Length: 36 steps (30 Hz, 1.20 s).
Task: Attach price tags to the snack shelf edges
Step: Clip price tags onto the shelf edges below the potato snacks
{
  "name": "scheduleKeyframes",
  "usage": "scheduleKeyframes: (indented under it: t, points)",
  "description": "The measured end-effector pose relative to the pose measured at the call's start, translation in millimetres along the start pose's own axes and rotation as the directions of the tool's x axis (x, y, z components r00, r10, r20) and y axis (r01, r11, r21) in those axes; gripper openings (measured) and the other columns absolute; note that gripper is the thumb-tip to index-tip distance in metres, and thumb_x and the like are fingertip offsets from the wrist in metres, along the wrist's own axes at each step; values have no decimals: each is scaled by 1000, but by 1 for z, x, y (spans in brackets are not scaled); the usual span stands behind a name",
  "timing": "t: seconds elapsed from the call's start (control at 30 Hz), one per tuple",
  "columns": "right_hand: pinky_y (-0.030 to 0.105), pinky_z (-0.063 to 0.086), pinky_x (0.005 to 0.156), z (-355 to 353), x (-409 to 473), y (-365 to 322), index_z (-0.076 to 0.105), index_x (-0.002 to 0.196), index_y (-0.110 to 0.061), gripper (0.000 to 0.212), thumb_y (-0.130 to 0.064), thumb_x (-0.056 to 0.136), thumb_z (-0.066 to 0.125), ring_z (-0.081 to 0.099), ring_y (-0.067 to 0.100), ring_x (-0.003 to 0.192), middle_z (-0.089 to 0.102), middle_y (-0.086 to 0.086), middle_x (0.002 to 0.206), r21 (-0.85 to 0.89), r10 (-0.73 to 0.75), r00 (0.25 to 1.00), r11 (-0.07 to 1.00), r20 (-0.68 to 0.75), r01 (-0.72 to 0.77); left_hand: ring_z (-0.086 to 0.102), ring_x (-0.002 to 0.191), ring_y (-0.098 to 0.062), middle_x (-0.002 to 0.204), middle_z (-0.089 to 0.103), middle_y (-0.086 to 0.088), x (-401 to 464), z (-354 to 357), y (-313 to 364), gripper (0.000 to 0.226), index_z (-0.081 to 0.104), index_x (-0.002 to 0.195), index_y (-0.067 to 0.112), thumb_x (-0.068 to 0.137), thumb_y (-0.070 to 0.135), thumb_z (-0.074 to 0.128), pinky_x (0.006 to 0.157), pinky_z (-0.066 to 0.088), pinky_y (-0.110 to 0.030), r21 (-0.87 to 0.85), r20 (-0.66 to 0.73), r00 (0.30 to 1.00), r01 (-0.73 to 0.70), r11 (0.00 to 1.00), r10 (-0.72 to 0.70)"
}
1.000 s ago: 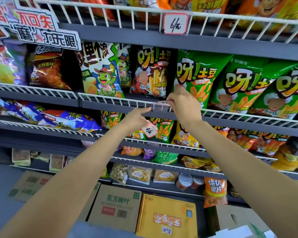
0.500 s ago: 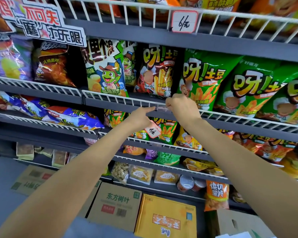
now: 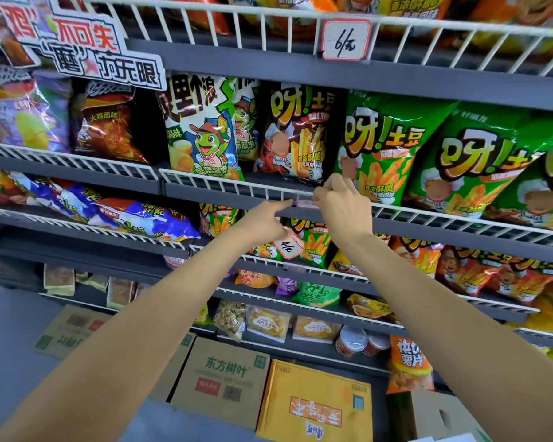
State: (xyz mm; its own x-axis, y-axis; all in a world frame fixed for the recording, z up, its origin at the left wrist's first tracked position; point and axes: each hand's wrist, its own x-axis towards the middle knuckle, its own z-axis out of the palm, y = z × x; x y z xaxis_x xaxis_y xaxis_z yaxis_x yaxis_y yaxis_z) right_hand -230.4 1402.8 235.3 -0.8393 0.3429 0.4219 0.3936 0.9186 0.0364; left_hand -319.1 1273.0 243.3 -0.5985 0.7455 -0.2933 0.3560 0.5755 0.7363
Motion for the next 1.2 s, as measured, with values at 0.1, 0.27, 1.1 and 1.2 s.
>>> scheduleKeyframes:
  t: [0.1, 0.27, 1.1, 1.2]
  points:
    - [20, 27, 42, 2, -3, 0, 65, 67, 1, 32, 17, 42, 77, 57, 32, 69, 57, 16, 76, 7, 8, 1000, 1000, -14, -8, 47, 67, -18, 84, 60, -8, 0, 0, 1, 69, 29, 145, 27, 86, 8, 60, 64, 38, -27, -15, 5, 1000, 11, 1000, -11]
    - [24, 34, 40, 5, -6, 0, 70, 75, -1, 27, 13, 53, 77, 60, 33, 75, 60, 15, 83, 14, 19, 1000, 1000, 14, -19, 45, 66, -19, 83, 58, -12, 1, 0, 1, 70, 28, 145, 27, 86, 6, 60, 62, 36, -28, -53, 16, 1000, 15, 998, -14]
    - [29, 57, 57, -39, -26, -6, 67, 78, -11, 28, -29, 94, 53, 68, 24, 73, 70, 14, 79, 781, 39, 892, 467, 451, -416, 65, 95, -18, 96, 68, -6, -34, 5, 7, 42, 54, 124, 15, 84, 4, 64, 80, 51, -26, -398, -326, 944, -188, 898, 53]
    - [20, 54, 52, -45, -31, -13, 62, 87, -20, 3, -19, 87, 65, 66, 16, 62, 71, 10, 79, 813, 23, 885, 385, 466, -438, 62, 82, -1, 91, 67, 0, -47, 7, 7, 42, 54, 124, 15, 85, 2, 62, 70, 49, -9, -409, -357, 932, -218, 886, 65]
